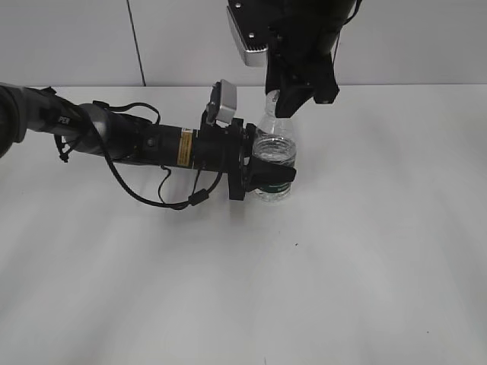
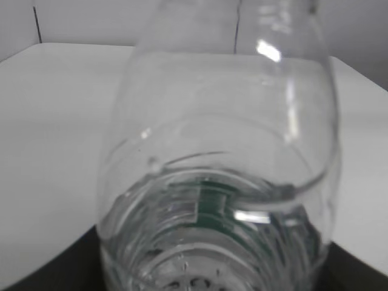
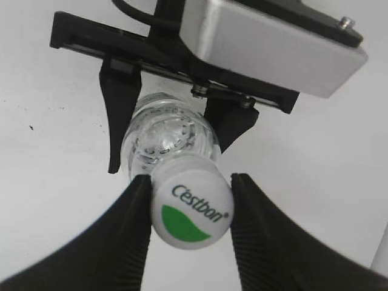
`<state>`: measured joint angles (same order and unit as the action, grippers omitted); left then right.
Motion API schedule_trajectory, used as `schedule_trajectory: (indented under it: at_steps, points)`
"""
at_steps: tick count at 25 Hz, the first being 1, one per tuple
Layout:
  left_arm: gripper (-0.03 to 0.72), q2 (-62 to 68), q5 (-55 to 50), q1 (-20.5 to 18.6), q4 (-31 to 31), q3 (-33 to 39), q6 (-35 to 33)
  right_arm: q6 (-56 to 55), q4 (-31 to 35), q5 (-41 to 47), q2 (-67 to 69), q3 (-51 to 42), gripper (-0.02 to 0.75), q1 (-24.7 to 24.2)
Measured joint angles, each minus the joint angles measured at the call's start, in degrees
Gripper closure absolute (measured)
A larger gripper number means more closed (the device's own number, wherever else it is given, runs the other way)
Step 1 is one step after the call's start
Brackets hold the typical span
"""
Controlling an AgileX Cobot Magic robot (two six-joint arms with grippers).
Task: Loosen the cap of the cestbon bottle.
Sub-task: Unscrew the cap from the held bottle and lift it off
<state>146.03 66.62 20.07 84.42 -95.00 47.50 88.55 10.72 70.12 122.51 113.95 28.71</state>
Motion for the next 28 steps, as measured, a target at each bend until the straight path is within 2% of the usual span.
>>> schedule_trajectory:
  at_steps: [9, 18, 28]
  points:
    - [0.279, 0.0, -0.1, 0.0, 0.1, -0.1, 0.1, -3.3, 0.1, -0.1, 0.0, 0.0, 0.408, 0.0]
    - [0.281, 0.0, -0.3, 0.0, -0.2, -0.1, 0.8, -5.7, 2.2, -0.2, 0.1, 0.0, 0.251, 0.0]
    - [0.281, 0.0, -0.3, 0.0, -0.3, -0.2, 1.3, -31.0, 0.8, -0.2, 0.1, 1.3, 0.241, 0.0]
